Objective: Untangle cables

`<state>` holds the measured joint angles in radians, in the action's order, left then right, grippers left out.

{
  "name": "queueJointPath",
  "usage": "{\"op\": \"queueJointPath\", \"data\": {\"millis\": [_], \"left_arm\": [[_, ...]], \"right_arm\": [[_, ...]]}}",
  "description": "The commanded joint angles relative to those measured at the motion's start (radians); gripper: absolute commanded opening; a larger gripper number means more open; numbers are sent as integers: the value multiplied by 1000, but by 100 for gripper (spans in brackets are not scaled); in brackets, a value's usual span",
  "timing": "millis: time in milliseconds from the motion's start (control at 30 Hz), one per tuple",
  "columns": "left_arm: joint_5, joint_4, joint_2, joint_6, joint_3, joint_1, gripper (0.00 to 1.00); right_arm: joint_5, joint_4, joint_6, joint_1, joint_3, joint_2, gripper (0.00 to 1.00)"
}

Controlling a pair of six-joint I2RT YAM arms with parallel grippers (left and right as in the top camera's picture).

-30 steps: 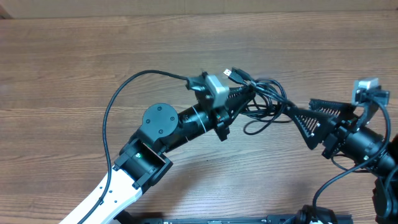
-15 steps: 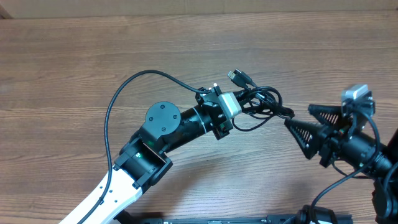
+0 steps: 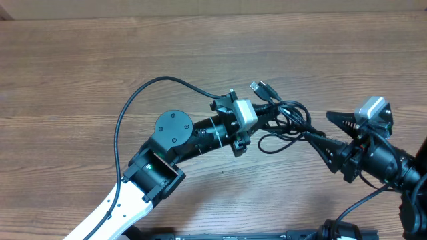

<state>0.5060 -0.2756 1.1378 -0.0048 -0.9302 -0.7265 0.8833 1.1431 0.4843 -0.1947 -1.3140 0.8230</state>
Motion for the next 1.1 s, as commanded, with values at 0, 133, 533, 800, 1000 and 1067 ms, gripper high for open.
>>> {"op": "queueJointPath", "data": {"millis": [0, 133, 533, 800, 1000, 1067], "left_arm": [[42, -11, 1, -59, -17, -3, 4], [42, -21, 1, -87, -17, -3, 4], [33, -35, 1, -157, -17, -3, 4], [-92, -5, 1, -249, -17, -1, 4], [-150, -5, 1, -296, -17, -1, 4], [-150, -3, 1, -295, -17, 0, 4]], "right_arm": [[8, -11, 23, 4, -15, -3, 51], [10, -3, 21, 4, -15, -3, 40], [39, 28, 18, 4, -15, -3, 4], [30, 23, -45, 4, -15, -3, 4], [-255, -29, -307, 4, -15, -3, 4], [-380, -39, -401, 4, -15, -3, 4]]}}
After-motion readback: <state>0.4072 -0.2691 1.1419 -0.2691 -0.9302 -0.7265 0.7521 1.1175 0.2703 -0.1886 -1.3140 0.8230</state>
